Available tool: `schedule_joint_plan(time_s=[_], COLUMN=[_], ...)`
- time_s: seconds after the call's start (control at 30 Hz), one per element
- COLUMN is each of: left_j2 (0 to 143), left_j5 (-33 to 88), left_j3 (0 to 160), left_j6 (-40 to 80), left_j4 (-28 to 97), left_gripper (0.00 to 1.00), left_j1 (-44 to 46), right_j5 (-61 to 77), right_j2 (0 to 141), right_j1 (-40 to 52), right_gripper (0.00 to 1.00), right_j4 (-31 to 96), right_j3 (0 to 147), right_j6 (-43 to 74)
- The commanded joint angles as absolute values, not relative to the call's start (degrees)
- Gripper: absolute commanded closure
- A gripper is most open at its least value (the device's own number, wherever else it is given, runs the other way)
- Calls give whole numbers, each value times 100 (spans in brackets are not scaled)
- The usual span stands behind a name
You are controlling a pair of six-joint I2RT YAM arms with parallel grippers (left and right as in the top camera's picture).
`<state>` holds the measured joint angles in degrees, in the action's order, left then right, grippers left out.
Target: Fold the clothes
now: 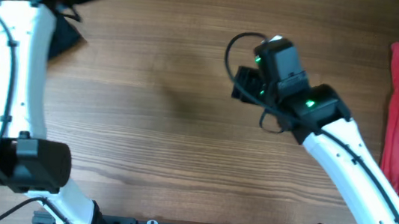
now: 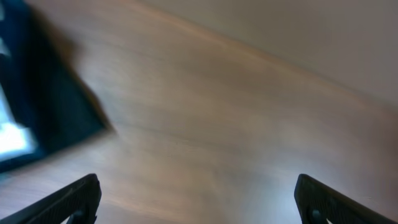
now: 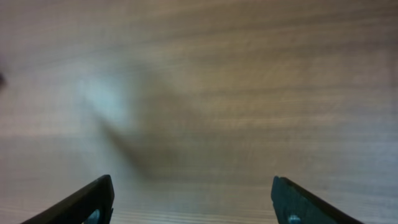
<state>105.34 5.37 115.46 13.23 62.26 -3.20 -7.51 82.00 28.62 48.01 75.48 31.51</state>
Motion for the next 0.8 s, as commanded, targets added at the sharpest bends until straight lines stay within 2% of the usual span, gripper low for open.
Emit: schedule_joint_plan(time_s=[0.0,0.1,0.3,0.37,0.4,0.53,0.67,0.77], left_j2=[10519,10519,10519,10519,10516,10318,9756,8967], left_j5=[701,593,436,438,429,445,351,375], left_j3=[11552,11550,11550,11550,11531,11069,9902,8807], left_j6=[1376,1374,1372,1372,1372,1376,1372,1378], left_j4=[6862,7771,9192,9598,9660,9655,9583,9037], left_gripper=[0,0,0,4,9,10,20,21], left_j1=[163,390,392,386,386,423,451,451], right_j5=[-480,143,183,183,178,158,141,130], right_j2=[8114,8114,8110,8110,8110,8058,7649,7037], right_j1=[2410,2209,2167,2167,2167,2167,2180,2261], right_gripper=[16,18,29,31,34,36,39,39], right_j4=[4713,4950,5509,5688,5795,6128,6292,6204], right_j3=[7570,7570,7568,7568,7568,7557,7238,6648], right_j6=[2674,2171,2497,2593,2613,2762,2906,3162])
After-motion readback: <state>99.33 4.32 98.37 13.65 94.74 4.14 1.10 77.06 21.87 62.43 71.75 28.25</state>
